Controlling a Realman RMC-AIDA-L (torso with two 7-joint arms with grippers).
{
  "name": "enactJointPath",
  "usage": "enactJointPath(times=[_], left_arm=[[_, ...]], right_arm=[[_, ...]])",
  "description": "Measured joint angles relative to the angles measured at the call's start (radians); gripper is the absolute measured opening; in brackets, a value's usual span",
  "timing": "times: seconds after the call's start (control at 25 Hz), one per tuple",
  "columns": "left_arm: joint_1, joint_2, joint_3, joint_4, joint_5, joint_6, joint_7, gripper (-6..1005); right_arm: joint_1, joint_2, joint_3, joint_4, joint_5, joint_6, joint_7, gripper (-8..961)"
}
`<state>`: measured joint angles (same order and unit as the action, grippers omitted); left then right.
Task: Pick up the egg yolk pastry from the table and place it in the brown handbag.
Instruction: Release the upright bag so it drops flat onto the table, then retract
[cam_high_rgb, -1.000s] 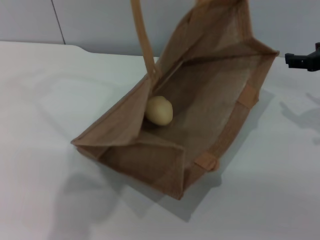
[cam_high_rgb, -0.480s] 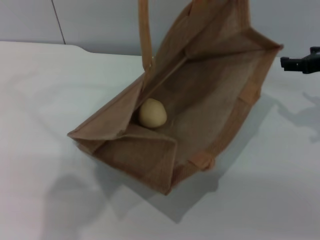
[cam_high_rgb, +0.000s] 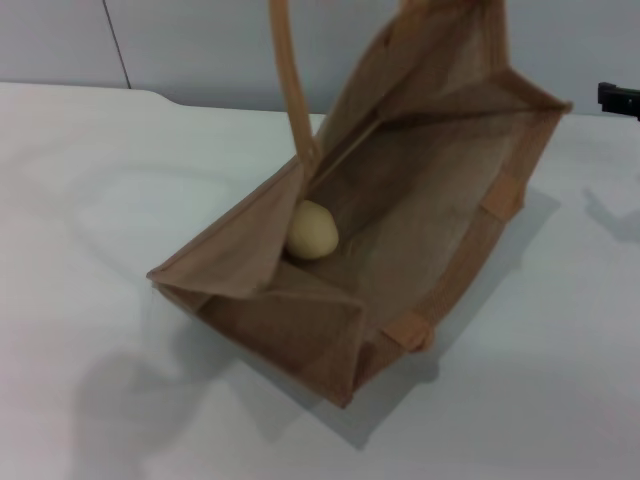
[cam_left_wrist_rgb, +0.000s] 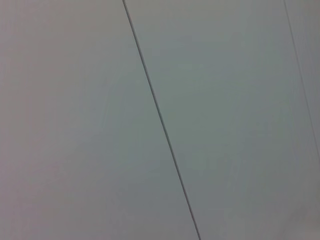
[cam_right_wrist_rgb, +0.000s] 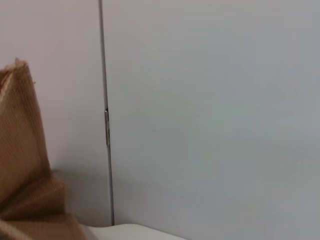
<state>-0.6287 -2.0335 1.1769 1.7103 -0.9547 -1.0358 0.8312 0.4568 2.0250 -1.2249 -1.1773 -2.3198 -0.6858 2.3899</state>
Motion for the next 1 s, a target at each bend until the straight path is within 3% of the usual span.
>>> enactJointPath(times=[0.28, 0.68, 1.0], left_arm=[[0.009, 0.0, 0.045, -0.058, -0.04, -0.012, 0.012, 890], [0.039, 0.004, 0.05, -0.153, -0.332, -0.031, 0.196, 890], [0.054, 0.004, 0.048, -0.207, -0.442, -0.034, 0.283, 890]], right_arm=[[0.003, -0.002, 0.001, 0.009, 0.001, 0.002, 0.0, 880], [0.007, -0.002, 0.009, 0.031, 0.0, 0.002, 0.0, 880], [0.007, -0.001, 0.017, 0.033, 0.0, 0.002, 0.002, 879]])
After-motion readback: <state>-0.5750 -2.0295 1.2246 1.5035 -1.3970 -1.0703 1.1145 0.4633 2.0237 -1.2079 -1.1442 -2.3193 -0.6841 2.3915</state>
